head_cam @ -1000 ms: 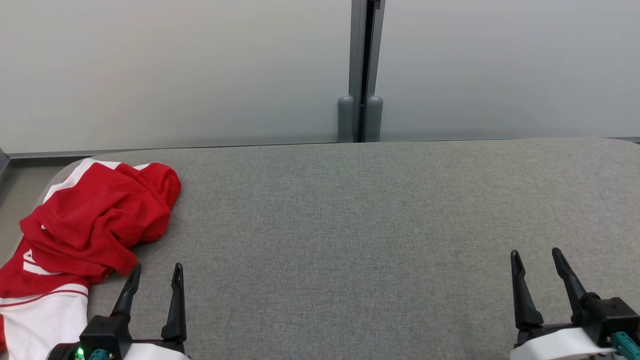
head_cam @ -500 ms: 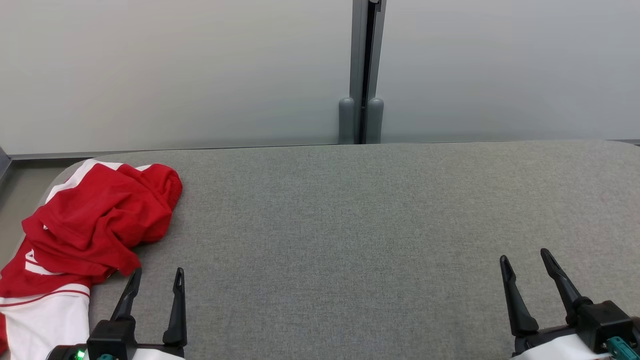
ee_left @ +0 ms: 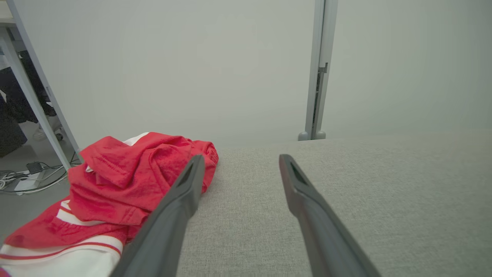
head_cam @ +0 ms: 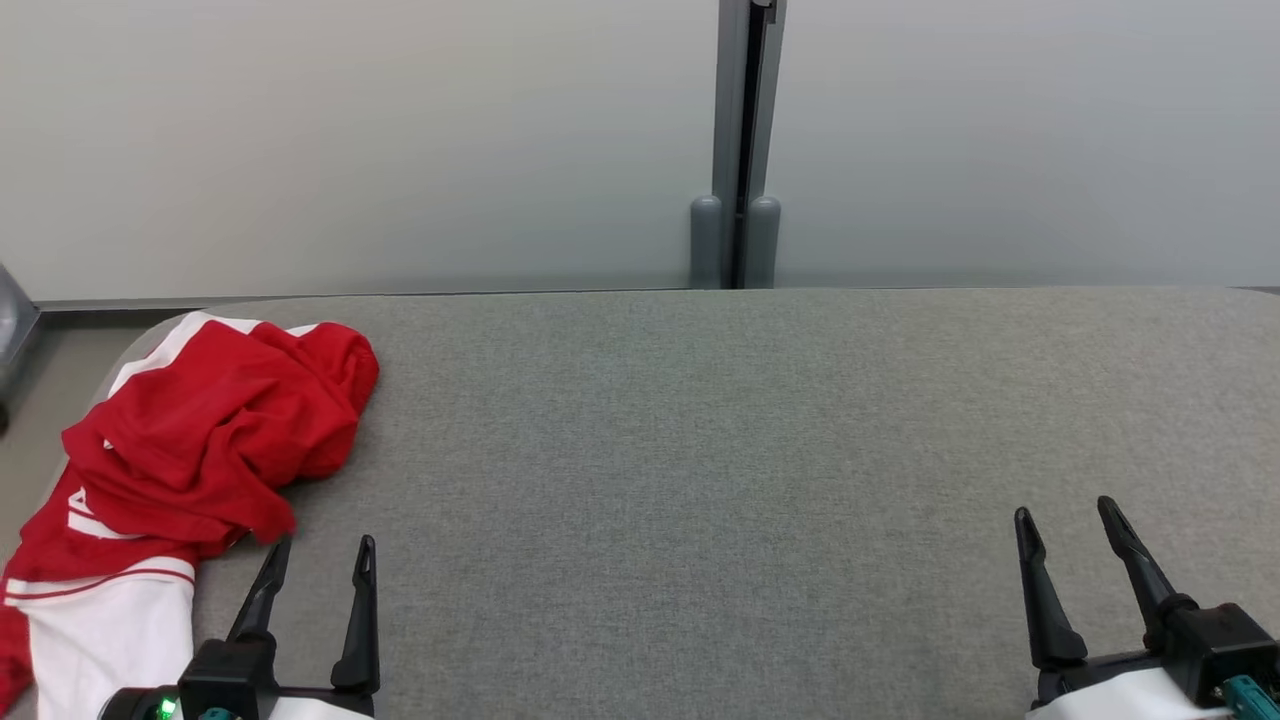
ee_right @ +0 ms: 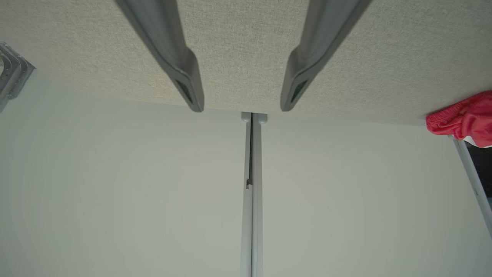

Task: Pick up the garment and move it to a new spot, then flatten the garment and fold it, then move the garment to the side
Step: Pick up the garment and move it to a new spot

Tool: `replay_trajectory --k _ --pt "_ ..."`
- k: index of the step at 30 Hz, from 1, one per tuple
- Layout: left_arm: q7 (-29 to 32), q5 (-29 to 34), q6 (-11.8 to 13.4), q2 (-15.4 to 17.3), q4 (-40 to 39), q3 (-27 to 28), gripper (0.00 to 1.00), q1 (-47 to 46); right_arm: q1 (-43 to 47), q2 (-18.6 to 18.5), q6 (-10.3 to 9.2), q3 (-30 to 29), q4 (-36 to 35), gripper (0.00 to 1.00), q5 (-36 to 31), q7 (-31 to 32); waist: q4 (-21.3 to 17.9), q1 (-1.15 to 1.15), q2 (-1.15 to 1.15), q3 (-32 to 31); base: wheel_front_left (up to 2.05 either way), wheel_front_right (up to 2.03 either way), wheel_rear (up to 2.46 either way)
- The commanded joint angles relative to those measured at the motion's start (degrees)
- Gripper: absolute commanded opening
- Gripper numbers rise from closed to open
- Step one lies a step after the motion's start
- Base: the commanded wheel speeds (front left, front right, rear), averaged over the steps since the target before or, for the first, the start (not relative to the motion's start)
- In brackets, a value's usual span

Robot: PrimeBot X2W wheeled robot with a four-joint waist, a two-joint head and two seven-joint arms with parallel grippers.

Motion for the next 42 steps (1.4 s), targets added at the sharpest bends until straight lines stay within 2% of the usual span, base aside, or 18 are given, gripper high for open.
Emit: replay_trajectory --k 1,12,17,25,29,35,37,42 --pt "0.0 0.2 -0.2 0.2 0.1 -0.1 1.00 -0.7 0.7 -0.2 0.08 -0.2 -0.4 1.00 0.2 -0.4 1.8 0.00 0.00 -0.3 0.00 0.00 0.00" --pt "0.0 -0.4 -0.1 0.1 -0.7 0.2 1.00 1.3 2.4 -0.2 0.08 4.5 -0.1 1.00 1.7 -0.4 17.8 0.00 0.00 -3.0 0.00 0.00 0.00" --pt "0.0 -0.4 -0.5 0.0 -1.4 0.8 1.00 2.4 2.1 -0.3 0.05 6.4 0.0 1.00 1.7 -0.4 20.5 0.00 0.00 -3.2 0.00 0.00 0.00" --pt "0.0 -1.4 -1.8 0.1 0.2 0.0 1.00 -0.1 1.2 -0.2 0.05 7.0 -0.7 1.00 0.8 -0.4 19.2 0.00 0.00 -1.2 0.00 0.00 0.00" --pt "1.2 -3.4 -2.9 0.9 5.2 -2.0 1.00 -4.8 0.4 -1.1 0.05 6.8 -1.6 1.00 0.4 -0.4 17.4 0.00 0.00 1.9 0.00 0.00 0.00" --pt "10.1 -8.5 -3.7 6.6 10.9 -8.1 1.00 -19.4 -4.0 -3.3 0.05 8.1 -3.5 1.00 0.0 -0.4 13.1 0.00 0.00 10.6 0.00 0.00 0.00" --pt "14.0 -12.1 -3.7 10.1 11.8 -12.0 1.00 -24.1 -5.7 -3.7 0.05 8.8 -3.9 1.00 0.0 -0.4 11.5 0.00 0.00 13.4 0.00 0.00 0.00" --pt "21.4 -20.9 -3.6 18.3 15.3 -17.5 1.00 -33.5 -9.3 -3.8 0.05 10.4 -4.1 1.00 0.6 -0.4 7.2 0.00 0.00 18.3 0.00 0.00 0.00"
